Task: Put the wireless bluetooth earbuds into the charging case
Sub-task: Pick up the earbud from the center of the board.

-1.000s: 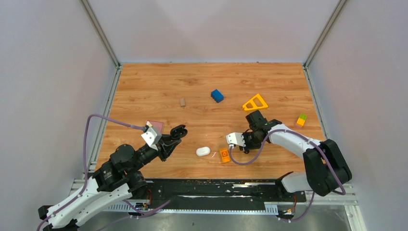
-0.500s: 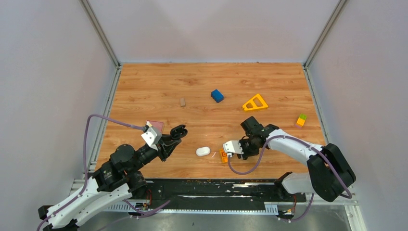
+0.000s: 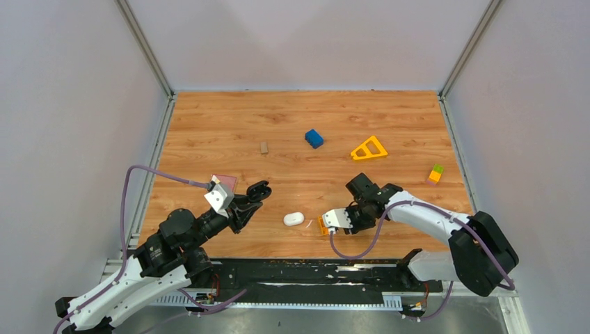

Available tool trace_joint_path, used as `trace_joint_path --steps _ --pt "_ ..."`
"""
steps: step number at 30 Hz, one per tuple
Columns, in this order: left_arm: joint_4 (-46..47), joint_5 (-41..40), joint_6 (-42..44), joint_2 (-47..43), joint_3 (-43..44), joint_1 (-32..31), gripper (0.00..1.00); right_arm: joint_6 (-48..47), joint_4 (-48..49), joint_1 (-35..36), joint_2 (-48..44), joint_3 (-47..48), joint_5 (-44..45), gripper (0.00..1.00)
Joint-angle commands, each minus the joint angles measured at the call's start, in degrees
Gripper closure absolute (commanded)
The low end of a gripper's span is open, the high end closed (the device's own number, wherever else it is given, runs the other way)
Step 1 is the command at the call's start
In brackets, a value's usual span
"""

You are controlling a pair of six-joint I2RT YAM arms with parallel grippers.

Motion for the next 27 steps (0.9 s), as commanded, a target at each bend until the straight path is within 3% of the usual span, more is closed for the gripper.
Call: trace_joint_path --steps 1,14,27 --pt "1.7 0.8 -0.6 -0.3 0.2 -0.3 0.99 0.1 -6.4 0.1 -1.1 -3.4 3.7 0.73" --pt "1.8 0.9 -0.6 -0.3 0.2 -0.3 0.99 4.9 -9.3 1.1 -1.7 -0.5 -2.0 0.72" --pt "1.8 1.2 -0.6 -0.2 0.1 -0.3 0.99 3.6 -13.8 1.3 1.8 10.9 -1.7 0.71"
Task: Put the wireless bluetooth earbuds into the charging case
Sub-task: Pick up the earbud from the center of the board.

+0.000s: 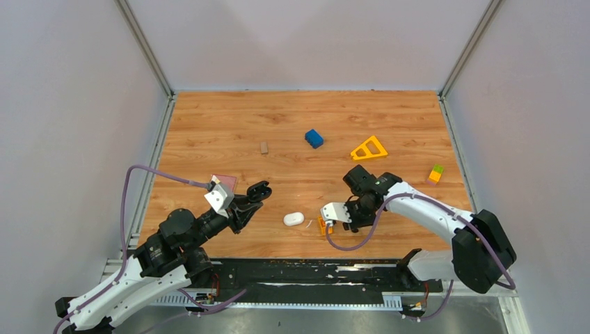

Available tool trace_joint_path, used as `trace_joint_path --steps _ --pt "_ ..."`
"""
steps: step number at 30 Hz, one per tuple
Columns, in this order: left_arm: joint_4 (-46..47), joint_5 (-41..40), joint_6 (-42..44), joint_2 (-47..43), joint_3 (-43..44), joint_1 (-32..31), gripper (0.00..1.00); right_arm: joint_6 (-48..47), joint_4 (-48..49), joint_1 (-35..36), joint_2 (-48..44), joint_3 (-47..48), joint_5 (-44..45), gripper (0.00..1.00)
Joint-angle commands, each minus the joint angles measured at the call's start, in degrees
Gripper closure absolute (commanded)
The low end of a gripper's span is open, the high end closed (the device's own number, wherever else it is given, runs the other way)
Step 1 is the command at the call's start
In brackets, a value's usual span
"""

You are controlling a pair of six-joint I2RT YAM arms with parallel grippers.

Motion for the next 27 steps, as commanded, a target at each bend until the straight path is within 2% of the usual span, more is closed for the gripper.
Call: trace_joint_path --steps 1,7,12,21,27 --pt "1.7 0.9 -0.5 -0.1 0.2 -0.3 0.99 0.0 -0.8 0.3 2.4 3.9 -1.8 0.71" --pt "1.8 0.6 -0.5 -0.3 0.2 -0.3 0.99 4.7 2.2 0.2 6.0 8.3 -6.1 0.69" --pt "1.4 0.8 -0.5 -0.3 0.3 -0.3 0.99 6.0 4.8 0.3 9.0 7.8 -7.3 0.69" --pt "1.3 0.7 -0.5 -0.3 0.3 -0.3 0.99 5.7 10.0 -0.7 11.4 3.4 -4.2 0.68" --pt "1.4 0.7 -0.4 -0.1 0.3 -0.3 0.99 3.8 9.1 -1.6 11.1 1.3 -2.7 0.69"
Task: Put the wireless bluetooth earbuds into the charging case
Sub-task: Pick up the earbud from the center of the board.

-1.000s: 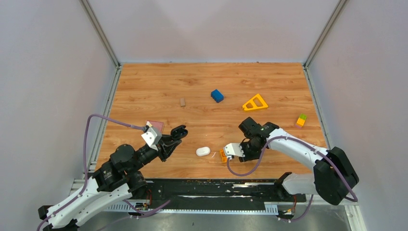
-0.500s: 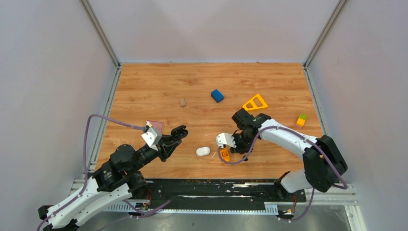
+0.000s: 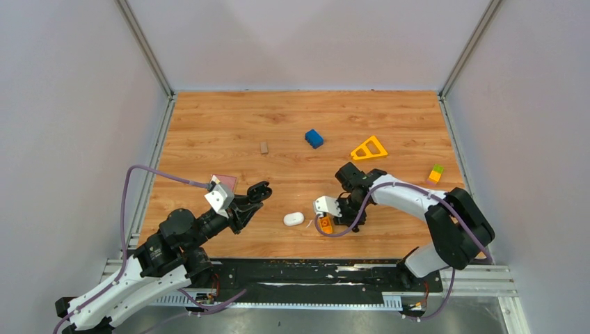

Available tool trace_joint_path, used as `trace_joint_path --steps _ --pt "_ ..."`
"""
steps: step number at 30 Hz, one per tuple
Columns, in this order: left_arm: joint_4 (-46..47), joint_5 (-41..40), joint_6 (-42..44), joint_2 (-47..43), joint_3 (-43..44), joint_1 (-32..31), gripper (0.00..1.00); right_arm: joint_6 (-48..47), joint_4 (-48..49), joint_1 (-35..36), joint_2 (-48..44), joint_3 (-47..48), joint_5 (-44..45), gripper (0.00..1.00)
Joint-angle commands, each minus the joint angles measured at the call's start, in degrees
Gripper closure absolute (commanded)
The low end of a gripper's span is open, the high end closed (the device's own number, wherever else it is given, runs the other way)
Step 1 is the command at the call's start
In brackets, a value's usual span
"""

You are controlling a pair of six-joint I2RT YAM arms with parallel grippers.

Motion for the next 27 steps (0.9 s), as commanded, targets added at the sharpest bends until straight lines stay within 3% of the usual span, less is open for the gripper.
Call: trace_joint_path --steps 1,27 --pt "1.4 0.4 -0.4 -0.1 0.3 -0.3 0.99 -1.7 0.8 -0.6 -1.0 -2.0 1.6 0.68" --pt "2.1 0.8 -0.5 -0.1 0.2 -0.2 0.99 -1.6 -3.9 -8.7 -6.4 -1.9 1.1 0.69"
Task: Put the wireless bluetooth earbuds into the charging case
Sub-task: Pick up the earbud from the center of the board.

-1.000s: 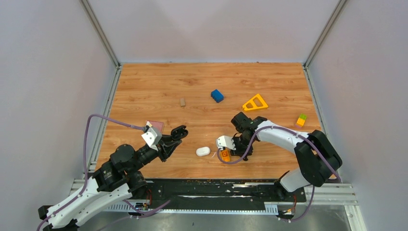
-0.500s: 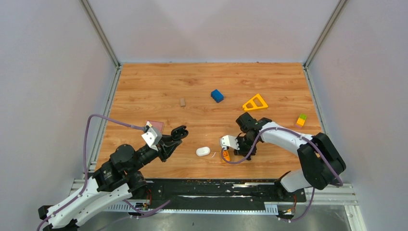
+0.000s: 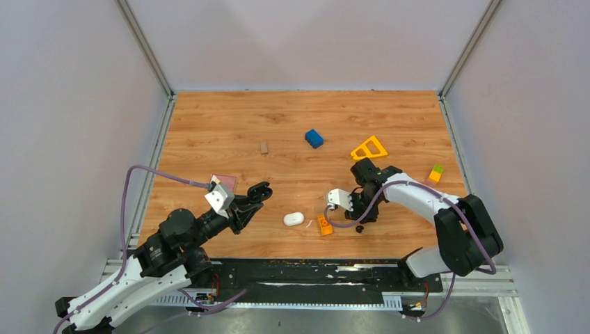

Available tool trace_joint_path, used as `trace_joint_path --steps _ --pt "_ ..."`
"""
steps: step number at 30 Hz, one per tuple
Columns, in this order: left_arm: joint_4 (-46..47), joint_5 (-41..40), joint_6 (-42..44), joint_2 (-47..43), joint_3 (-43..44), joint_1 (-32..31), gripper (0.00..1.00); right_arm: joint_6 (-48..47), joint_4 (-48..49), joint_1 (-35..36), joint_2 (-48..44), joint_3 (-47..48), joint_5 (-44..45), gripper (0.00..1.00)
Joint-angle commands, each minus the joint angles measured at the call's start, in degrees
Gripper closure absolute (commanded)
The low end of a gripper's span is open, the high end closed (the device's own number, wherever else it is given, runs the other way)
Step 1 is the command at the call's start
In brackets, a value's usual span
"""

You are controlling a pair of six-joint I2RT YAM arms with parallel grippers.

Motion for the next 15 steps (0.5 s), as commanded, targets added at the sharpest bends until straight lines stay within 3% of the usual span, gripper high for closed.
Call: trace_joint_path --steps 1,7,10,15 --pt "2.0 0.4 -0.5 -0.1 0.2 -0.3 0.99 -2.0 -3.4 -0.6 -3.5 0.6 -1.7 0.69" --pt "1.9 0.5 -0.5 -0.2 0.2 -0.3 0.99 -14.3 -15.5 -0.8 -4.3 6.1 -6.2 0.7" --pt "2.1 0.3 -0.4 -0.2 0.1 -0.3 0.99 -15.3 -16.5 -0.5 -2.0 8.7 -5.5 0.76" --pt "1.8 0.1 -0.3 -0.1 0.1 -0.3 0.99 -15.0 -16.1 0.2 3.3 11.7 -6.3 0.76"
